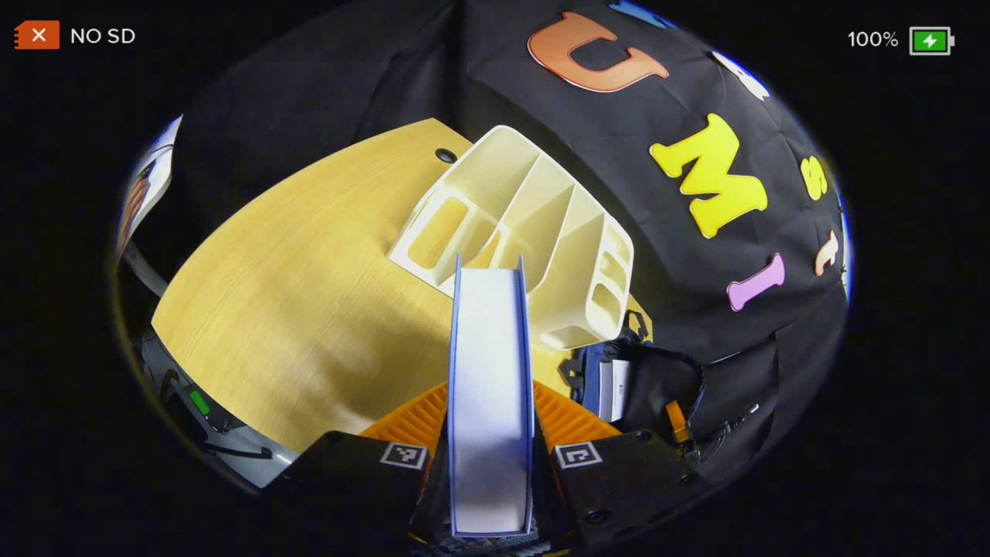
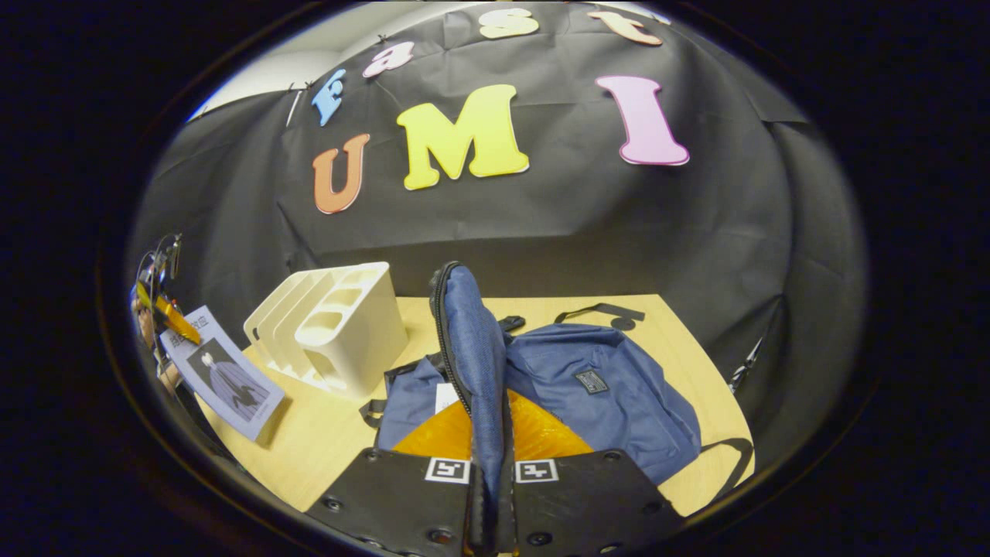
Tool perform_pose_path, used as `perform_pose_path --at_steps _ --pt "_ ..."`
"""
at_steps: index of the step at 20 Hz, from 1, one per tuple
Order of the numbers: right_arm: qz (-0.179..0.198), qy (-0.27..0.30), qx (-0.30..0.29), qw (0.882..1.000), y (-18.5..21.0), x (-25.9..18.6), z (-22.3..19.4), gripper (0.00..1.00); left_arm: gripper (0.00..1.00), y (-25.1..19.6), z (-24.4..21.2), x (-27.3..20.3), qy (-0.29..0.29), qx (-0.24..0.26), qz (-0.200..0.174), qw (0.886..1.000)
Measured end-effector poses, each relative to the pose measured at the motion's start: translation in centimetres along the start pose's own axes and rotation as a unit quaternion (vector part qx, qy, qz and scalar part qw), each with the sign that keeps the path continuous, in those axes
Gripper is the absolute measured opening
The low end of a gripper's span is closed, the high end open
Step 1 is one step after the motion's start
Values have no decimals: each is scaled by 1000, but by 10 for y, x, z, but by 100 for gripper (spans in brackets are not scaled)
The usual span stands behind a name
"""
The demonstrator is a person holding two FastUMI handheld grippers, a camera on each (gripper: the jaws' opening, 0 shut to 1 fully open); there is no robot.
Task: Open the schoolbag, grab two books from the bookshelf and put them into the schoolbag.
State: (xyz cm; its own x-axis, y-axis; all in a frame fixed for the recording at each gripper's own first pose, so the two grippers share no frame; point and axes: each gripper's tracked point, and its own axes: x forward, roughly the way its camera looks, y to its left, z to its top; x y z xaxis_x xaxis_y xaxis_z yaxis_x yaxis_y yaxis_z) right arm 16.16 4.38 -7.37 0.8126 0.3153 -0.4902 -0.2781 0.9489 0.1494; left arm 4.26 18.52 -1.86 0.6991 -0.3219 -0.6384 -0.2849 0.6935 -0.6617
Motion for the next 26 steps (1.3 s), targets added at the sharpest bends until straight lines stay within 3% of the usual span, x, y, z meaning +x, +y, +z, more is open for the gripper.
perform_pose_path --at_steps 3,4,7,8,11,19,22,23,24,26 --pt "-10 6 -5 1000 0 1 0 7 50 -12 -18 4 -1 -16 -46 999" --pt "-13 8 -8 1000 1 2 1 7 46 -20 -23 5 0 -20 -67 998" --pt "-17 21 2 1000 1 4 -1 7 46 -49 -41 14 5 -18 -132 991" --pt "-18 25 7 999 1 5 -2 7 50 -57 -49 19 5 -18 -151 988" --pt "-24 29 11 999 -1 5 1 7 46 -74 -71 37 17 -34 -196 980" --pt "-38 22 -18 999 1 6 20 7 46 -136 -94 77 41 -51 -268 961" --pt "-42 9 -19 999 -5 4 41 7 51 -161 -95 98 41 -52 -274 960" --pt "-41 3 -17 999 -5 3 49 6 46 -169 -98 106 43 -53 -274 959" --pt "-38 -3 -15 999 -5 3 57 6 51 -178 -100 116 44 -48 -275 959" --pt "-31 -11 -18 999 -5 1 68 7 46 -195 -100 133 44 -42 -270 961"
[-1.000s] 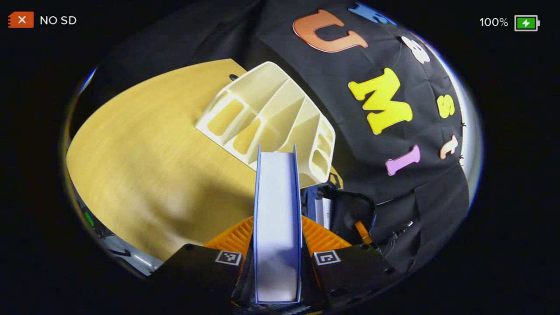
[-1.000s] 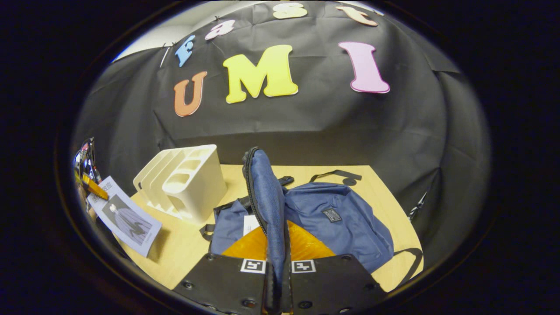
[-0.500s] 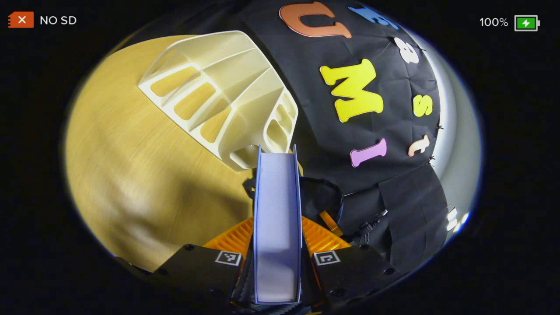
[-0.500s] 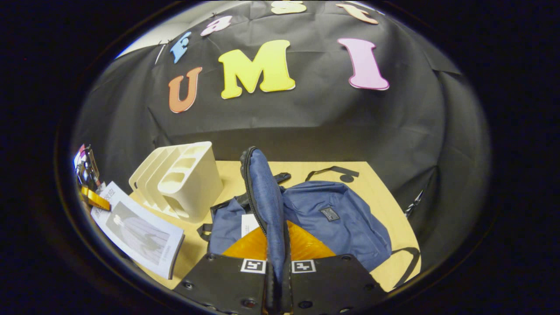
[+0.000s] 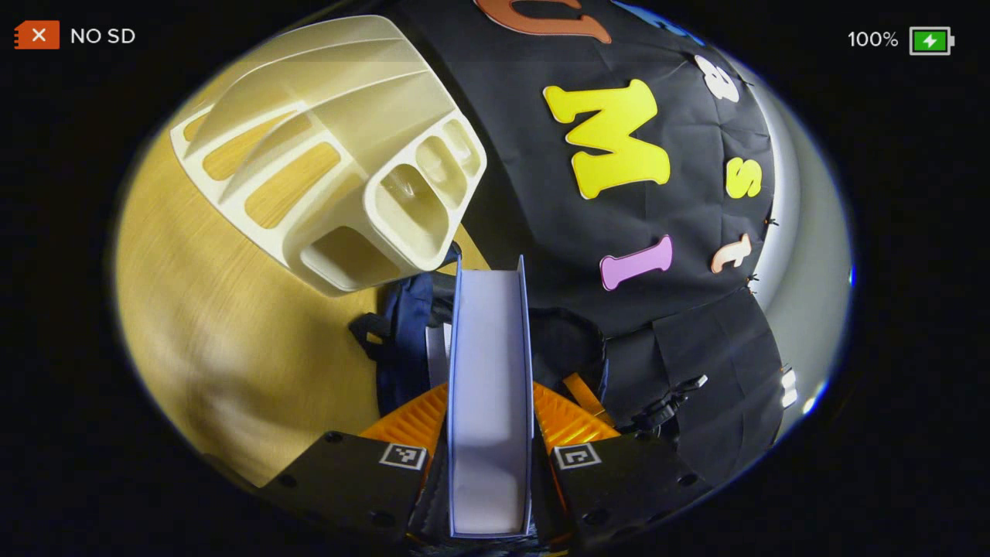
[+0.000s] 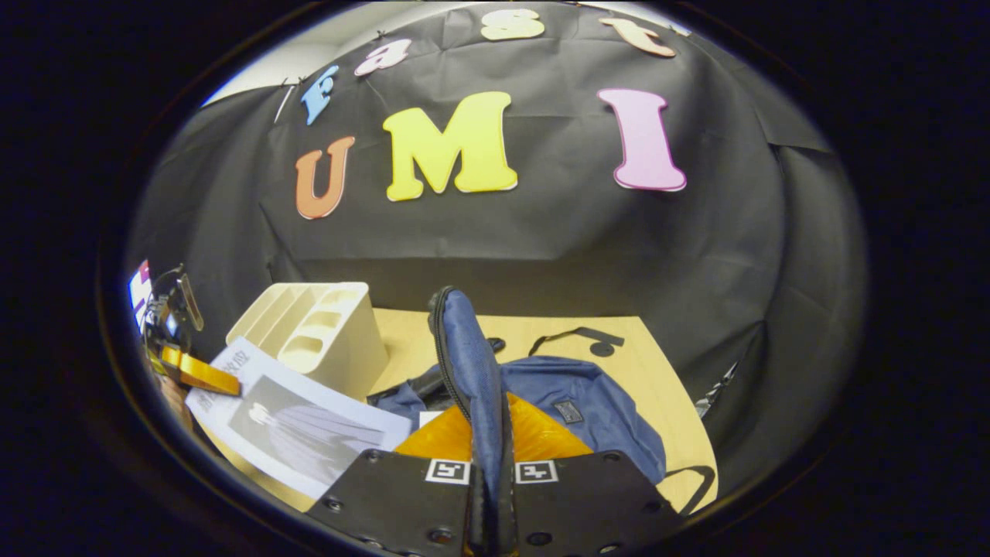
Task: Open the schoolbag, grab two books from the bookshelf and put them into the schoolbag.
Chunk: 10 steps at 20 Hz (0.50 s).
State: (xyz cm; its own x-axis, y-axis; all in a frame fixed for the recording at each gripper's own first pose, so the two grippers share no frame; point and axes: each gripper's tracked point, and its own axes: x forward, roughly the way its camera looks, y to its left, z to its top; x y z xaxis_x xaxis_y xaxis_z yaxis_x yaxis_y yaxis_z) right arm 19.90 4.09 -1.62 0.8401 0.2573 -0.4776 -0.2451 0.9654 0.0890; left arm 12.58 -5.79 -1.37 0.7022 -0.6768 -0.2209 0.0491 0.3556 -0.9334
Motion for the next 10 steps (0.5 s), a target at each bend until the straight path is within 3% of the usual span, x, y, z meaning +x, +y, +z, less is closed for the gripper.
perform_pose_path --at_steps 6,8,10 --pt "20 -18 -7 1000 -1 -7 14 6 46 -3 -9 66 2 -12 21 1000" --pt "28 -19 -5 999 0 -9 14 6 46 0 -8 83 -8 4 44 999" --pt "36 -21 -7 999 3 -11 14 6 46 -9 -12 102 -9 8 41 999"
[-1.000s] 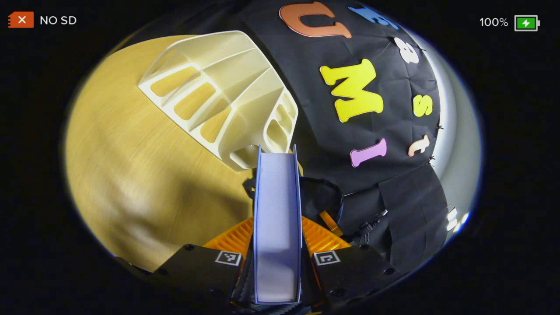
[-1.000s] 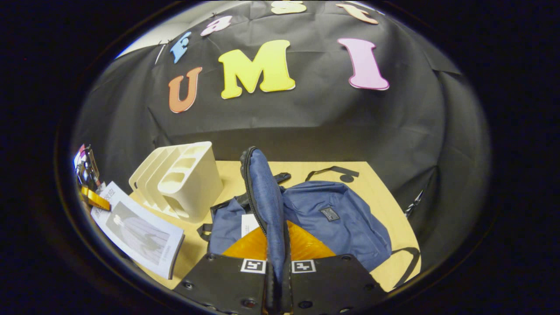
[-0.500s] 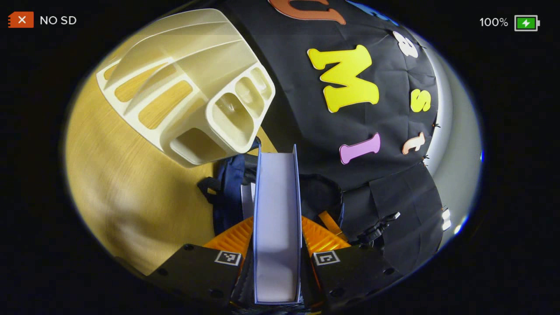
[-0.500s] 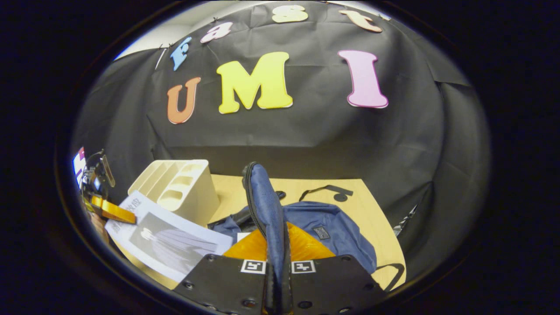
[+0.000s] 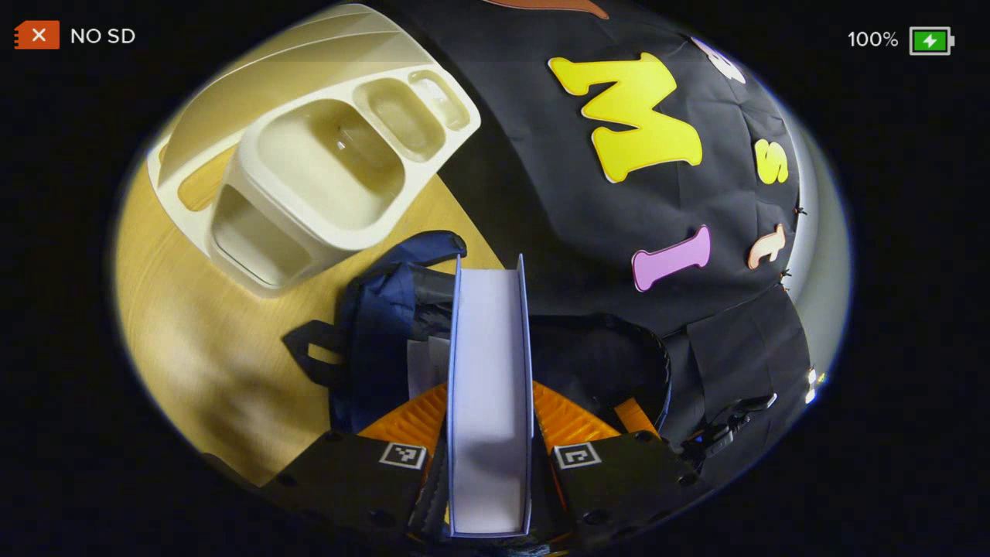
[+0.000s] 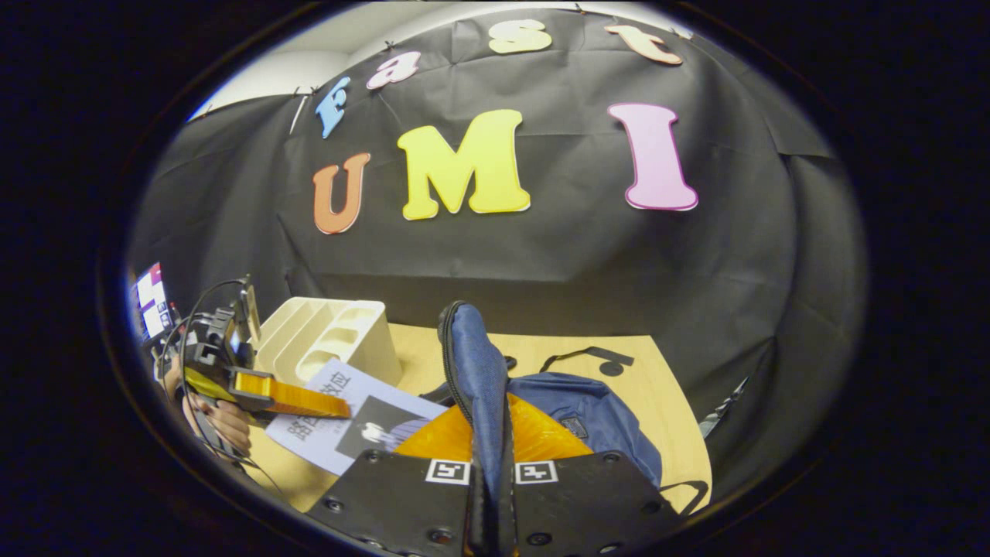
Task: Open the schoolbag, grab two books from the bookshelf and put them into the schoolbag.
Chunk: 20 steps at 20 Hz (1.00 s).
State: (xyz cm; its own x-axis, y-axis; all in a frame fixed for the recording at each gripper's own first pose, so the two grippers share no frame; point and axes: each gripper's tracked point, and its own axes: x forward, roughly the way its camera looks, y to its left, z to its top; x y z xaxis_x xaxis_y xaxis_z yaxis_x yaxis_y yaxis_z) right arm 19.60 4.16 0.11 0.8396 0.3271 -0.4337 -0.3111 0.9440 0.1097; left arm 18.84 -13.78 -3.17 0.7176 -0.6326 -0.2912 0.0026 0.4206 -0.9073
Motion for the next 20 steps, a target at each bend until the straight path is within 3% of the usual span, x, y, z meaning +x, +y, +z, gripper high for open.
perform_pose_path --at_steps 5,9,19,20 --pt "15 -10 -2 1000 8 -5 6 6 46 -1 -2 33 -27 16 17 999" --pt "27 -10 -5 1000 17 -4 4 6 46 -6 -11 51 -28 16 9 999" --pt "43 -6 -20 999 44 -1 -3 6 46 3 -45 100 -42 -35 -49 997" --pt "46 -5 -13 999 49 1 -4 6 41 4 -48 104 -44 -37 -53 997"
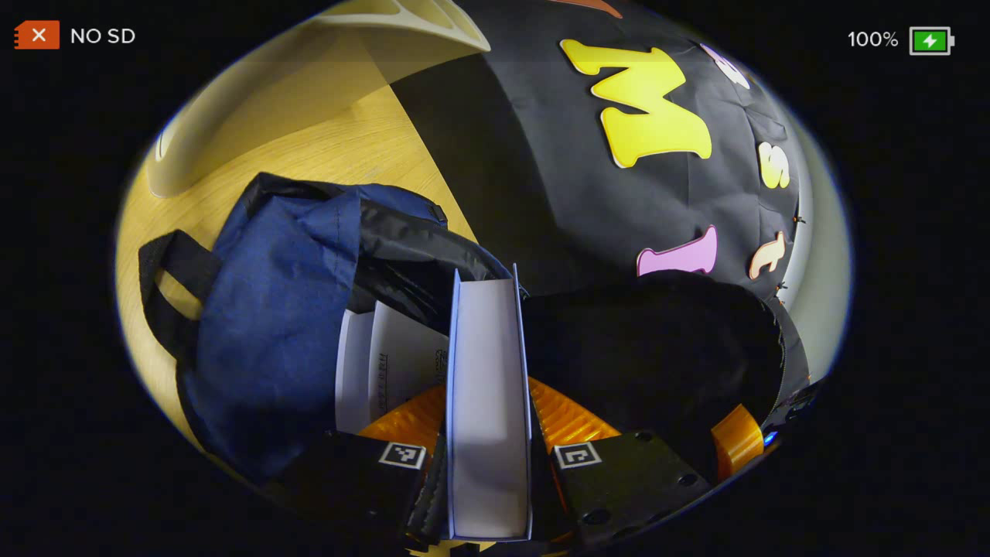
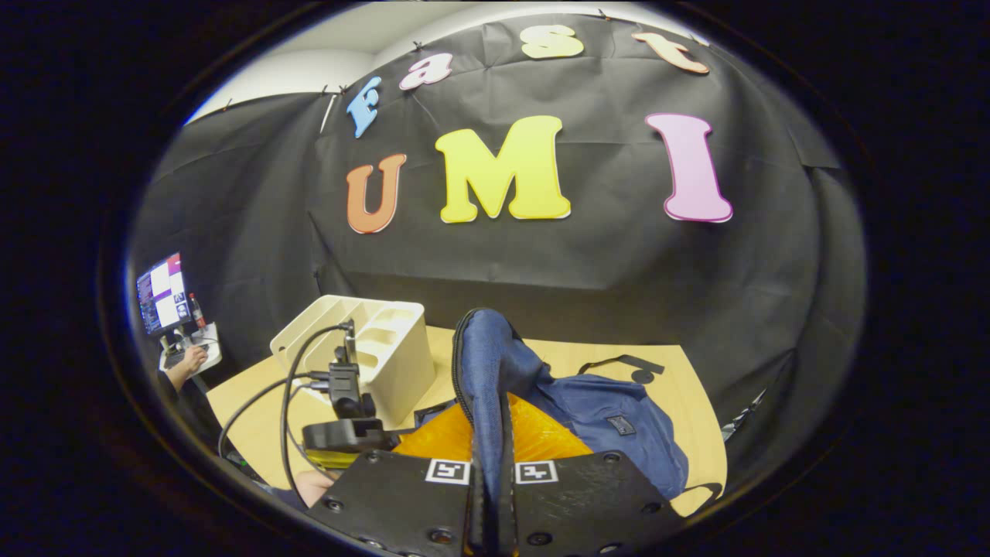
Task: Open the schoolbag, grab two books from the bookshelf and put them into the schoolbag.
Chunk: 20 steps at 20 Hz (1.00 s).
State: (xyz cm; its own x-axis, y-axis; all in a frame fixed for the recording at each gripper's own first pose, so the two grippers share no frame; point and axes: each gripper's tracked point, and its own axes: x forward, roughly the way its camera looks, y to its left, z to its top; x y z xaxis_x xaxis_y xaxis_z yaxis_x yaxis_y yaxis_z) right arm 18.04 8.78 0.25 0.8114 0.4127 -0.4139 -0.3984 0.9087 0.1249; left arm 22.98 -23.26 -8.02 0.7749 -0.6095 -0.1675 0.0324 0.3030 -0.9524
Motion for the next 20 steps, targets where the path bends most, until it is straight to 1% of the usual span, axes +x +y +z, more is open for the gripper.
perform_pose_path --at_steps 1,2,3,6,8,11,12,13,14,15,18,20 --pt "4 3 4 1000 6 4 -3 6 41 1 -3 5 -2 -4 -4 1000" --pt "9 8 4 1000 10 6 -6 3 41 2 -5 9 -5 -7 -8 1000" --pt "12 11 3 1000 14 9 -9 6 46 3 -6 14 -7 -10 -11 1000" --pt "11 15 -6 1000 22 15 -15 7 46 7 -10 23 -9 -25 -17 1000" --pt "9 13 -11 1000 24 15 -16 7 46 8 -13 24 -14 -15 -18 1000" --pt "5 6 -13 1000 19 14 -14 7 46 9 -12 23 -6 -15 -19 1000" --pt "6 4 -6 1000 16 13 -15 7 52 10 -12 22 0 -23 -20 1000" --pt "8 3 2 1000 12 12 -15 7 47 9 -11 21 8 -35 -18 999" --pt "8 2 8 1000 8 11 -15 7 53 10 -13 19 18 -39 -12 999" --pt "8 1 10 1000 3 11 -15 7 50 11 -14 20 26 -39 -7 999" --pt "-6 -2 3 1000 -8 8 -15 7 56 14 -14 10 37 -10 15 999" --pt "-15 -2 -1 1000 -14 6 -18 7 59 21 -11 3 33 36 35 998"
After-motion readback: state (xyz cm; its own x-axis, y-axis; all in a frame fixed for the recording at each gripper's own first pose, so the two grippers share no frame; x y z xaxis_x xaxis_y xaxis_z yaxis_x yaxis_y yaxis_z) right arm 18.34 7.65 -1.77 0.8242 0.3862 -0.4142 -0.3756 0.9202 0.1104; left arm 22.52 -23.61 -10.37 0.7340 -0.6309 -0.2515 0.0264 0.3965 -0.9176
